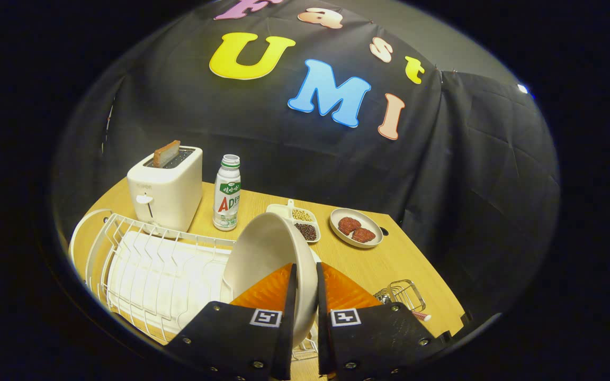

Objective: Take the plate from the dish rack, then take the spoon from the basket and place it into the plate.

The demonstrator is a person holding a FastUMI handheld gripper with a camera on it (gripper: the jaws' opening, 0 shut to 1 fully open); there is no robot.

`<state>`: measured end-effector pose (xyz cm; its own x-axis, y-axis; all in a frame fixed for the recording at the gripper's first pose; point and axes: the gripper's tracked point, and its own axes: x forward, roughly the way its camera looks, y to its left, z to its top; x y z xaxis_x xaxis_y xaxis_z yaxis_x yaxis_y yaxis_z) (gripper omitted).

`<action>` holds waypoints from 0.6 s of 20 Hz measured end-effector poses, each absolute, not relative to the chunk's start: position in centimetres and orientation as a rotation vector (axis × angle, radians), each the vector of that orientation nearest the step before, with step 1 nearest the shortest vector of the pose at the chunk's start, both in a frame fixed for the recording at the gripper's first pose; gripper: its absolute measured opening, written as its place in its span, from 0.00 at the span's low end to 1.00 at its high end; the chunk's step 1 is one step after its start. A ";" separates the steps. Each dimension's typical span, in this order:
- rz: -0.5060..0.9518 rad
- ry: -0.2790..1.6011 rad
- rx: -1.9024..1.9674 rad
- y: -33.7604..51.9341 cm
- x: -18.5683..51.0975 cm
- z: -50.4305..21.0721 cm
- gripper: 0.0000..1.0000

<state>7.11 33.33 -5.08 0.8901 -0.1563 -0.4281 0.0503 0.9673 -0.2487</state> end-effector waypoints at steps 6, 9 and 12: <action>-0.127 0.485 -0.335 35.8 7.0 -3.3 0.08; -0.176 0.478 -0.408 35.9 6.7 -1.8 0.07; -0.219 0.448 -0.516 35.8 6.5 0.6 0.07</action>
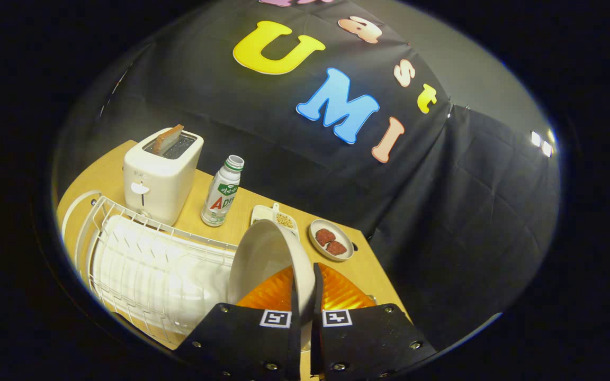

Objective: Take the plate from the dish rack, then take the spoon from the basket and place it into the plate.

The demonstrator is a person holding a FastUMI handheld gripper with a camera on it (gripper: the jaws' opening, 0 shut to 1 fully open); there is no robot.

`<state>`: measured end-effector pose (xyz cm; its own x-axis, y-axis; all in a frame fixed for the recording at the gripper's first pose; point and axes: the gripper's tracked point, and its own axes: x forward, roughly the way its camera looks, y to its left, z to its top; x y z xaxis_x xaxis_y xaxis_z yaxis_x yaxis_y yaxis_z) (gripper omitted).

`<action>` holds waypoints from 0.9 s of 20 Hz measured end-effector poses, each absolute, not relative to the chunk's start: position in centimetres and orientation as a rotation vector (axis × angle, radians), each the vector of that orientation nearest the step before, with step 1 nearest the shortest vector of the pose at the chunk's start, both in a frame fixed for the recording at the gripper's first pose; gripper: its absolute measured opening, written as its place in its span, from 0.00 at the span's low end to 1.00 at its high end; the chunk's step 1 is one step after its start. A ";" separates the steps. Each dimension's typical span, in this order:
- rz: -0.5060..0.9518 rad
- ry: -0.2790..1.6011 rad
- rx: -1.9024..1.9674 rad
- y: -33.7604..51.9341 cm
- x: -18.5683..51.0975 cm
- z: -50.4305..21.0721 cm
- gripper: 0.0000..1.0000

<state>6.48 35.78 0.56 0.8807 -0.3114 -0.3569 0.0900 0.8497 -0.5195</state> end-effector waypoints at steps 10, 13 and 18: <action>-0.255 0.376 -0.516 33.9 -0.8 5.1 0.07; -0.236 0.369 -0.494 33.8 -4.0 5.1 0.07; -0.170 0.406 -0.451 34.5 -9.2 2.8 0.07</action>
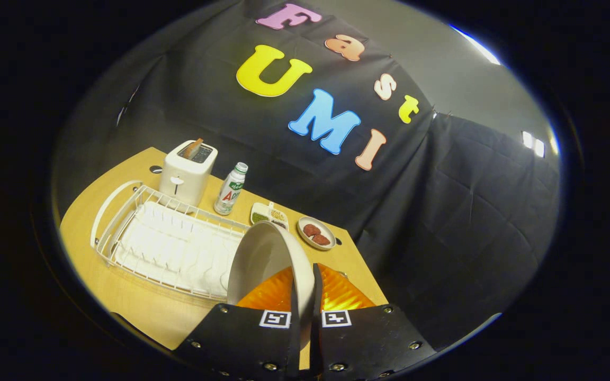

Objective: Take the plate from the dish rack, then take the spoon from the basket and place it into the plate.

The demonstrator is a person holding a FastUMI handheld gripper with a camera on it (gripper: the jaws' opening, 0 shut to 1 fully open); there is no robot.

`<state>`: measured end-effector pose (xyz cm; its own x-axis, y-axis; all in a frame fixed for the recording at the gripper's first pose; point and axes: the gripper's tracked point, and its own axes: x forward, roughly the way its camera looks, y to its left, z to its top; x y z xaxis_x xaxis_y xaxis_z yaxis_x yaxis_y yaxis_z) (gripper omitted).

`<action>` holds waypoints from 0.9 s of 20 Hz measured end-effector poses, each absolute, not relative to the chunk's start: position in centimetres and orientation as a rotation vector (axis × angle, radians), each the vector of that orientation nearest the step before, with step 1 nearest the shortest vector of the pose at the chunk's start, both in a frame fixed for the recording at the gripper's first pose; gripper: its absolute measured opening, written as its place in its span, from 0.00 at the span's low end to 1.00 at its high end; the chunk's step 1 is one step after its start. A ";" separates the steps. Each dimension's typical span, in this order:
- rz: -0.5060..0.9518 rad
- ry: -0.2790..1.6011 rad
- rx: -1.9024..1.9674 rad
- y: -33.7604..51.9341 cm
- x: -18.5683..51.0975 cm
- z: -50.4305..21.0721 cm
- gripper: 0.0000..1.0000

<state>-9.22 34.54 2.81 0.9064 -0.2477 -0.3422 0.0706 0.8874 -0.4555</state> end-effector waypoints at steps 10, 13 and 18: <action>-0.014 0.556 -0.292 35.0 -14.1 -5.9 0.07; -0.006 0.594 -0.207 34.0 -14.2 -8.2 0.07; -0.016 0.610 -0.068 32.1 -13.6 -9.8 0.07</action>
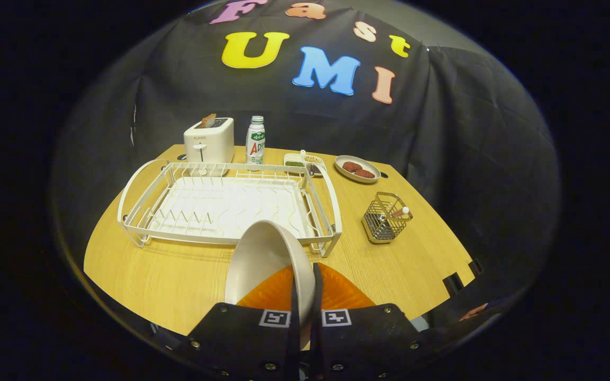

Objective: Take the plate from the dish rack, then take the spoon from the basket and place it into the plate.

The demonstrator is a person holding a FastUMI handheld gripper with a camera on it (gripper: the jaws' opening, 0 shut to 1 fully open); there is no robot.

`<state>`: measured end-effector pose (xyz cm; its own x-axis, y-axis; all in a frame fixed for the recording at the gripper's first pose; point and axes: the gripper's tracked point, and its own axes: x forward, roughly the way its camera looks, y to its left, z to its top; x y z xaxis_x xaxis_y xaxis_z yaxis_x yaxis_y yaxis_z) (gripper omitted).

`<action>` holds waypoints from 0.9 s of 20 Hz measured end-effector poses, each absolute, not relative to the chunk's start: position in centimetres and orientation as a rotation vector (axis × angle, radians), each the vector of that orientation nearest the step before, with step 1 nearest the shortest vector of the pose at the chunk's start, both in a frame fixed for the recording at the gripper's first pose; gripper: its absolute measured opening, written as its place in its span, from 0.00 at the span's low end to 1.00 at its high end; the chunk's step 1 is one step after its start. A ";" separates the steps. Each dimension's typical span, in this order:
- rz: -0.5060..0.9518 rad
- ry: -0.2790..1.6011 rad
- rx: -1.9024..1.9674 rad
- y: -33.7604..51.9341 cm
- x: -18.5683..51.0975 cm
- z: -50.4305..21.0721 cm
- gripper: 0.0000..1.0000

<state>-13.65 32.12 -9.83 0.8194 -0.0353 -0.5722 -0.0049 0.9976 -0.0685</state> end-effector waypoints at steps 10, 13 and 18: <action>-0.101 0.685 -0.089 28.0 -12.7 -14.1 0.16; -0.084 0.696 -0.139 27.7 -11.7 -14.8 0.15; -0.113 0.662 -0.140 26.4 -10.0 -13.5 0.12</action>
